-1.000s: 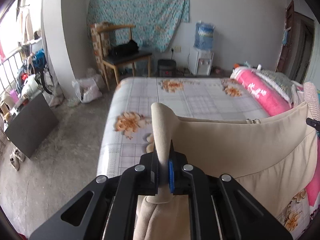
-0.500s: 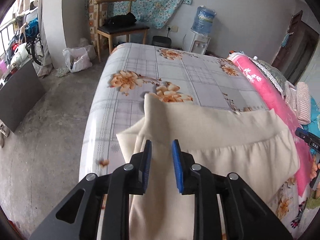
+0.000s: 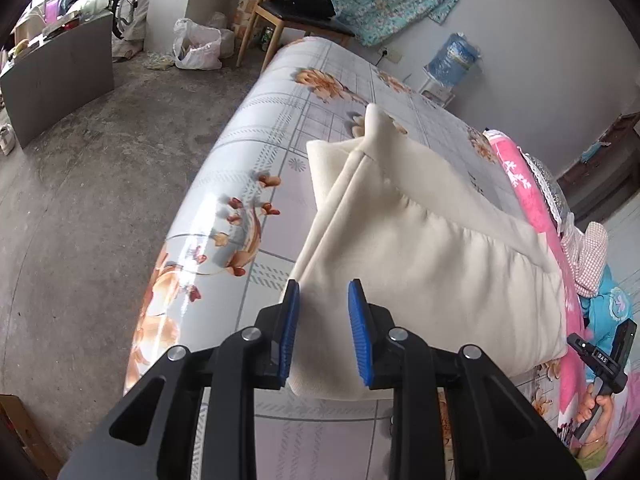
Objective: Fold large clothes
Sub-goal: 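Fold the lifted side over onto the jacket with both grippers and release, then pull both open grippers back away from the folded jacket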
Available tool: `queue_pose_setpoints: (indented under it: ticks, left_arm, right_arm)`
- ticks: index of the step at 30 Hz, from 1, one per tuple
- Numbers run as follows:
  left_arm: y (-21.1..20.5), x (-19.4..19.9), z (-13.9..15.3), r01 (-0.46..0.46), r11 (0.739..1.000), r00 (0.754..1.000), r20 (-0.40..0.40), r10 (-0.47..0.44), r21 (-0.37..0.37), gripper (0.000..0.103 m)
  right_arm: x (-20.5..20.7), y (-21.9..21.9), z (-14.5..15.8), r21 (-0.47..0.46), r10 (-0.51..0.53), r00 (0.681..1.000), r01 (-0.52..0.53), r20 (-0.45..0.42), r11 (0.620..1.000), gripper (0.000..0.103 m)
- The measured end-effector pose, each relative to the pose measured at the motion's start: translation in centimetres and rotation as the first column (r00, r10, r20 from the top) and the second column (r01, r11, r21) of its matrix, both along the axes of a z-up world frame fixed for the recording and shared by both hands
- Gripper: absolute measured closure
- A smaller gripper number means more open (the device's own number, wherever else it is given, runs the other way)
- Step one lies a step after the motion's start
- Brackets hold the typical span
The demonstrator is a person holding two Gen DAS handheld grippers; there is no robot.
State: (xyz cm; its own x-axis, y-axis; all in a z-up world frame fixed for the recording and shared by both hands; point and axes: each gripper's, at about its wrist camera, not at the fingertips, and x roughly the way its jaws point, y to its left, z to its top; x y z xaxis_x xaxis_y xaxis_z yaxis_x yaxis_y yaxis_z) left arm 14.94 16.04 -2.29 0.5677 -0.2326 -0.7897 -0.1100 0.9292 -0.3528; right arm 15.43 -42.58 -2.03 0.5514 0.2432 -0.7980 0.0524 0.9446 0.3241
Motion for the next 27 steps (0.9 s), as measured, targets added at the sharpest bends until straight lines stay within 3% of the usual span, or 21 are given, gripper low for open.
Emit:
queue_pose_setpoints:
  ticks: [2,5,7,13,18,22,27]
  left_arm:
    - [-0.2,-1.2,1.1,-0.008,0.999,1.0,0.027,0.007,0.038,0.071]
    - [-1.1,-3.2,2.8,0.01,0.999,0.998,0.069,-0.013,0.034,0.066]
    - [-2.3,-4.6,3.8,0.025,0.999,0.995,0.097,-0.029,0.045,0.058]
    - [-7.0,-8.3,6.3,0.098,0.993,0.982,0.157,-0.108,0.067,0.028]
    - [-11.1,-11.0,8.0,0.123,0.982,0.971,0.188,-0.15,0.145,0.016]
    - [-13.0,-12.7,9.3,0.087,0.972,0.966,0.219,-0.136,0.217,0.005]
    - [-14.4,-13.6,10.0,0.089,0.966,0.961,0.233,-0.148,0.244,0.006]
  right_arm:
    - [-0.9,0.1,0.9,-0.036,-0.018,1.0,0.018,0.006,0.999,0.071]
    - [-3.0,1.5,2.6,-0.059,-0.002,0.999,0.005,0.043,0.998,0.067]
    - [-4.7,2.8,3.7,-0.079,0.023,0.997,-0.017,0.079,0.997,0.05]
    - [-7.6,8.7,5.0,-0.167,0.121,0.984,-0.098,0.13,0.981,0.025]
    - [-9.6,13.0,6.1,-0.271,0.179,0.969,-0.129,0.169,0.954,0.015]
    - [-11.4,14.5,7.8,-0.282,0.156,0.959,-0.086,0.237,0.956,0.008]
    - [-12.5,15.9,9.6,-0.333,0.109,0.948,-0.003,0.3,0.943,0.008]
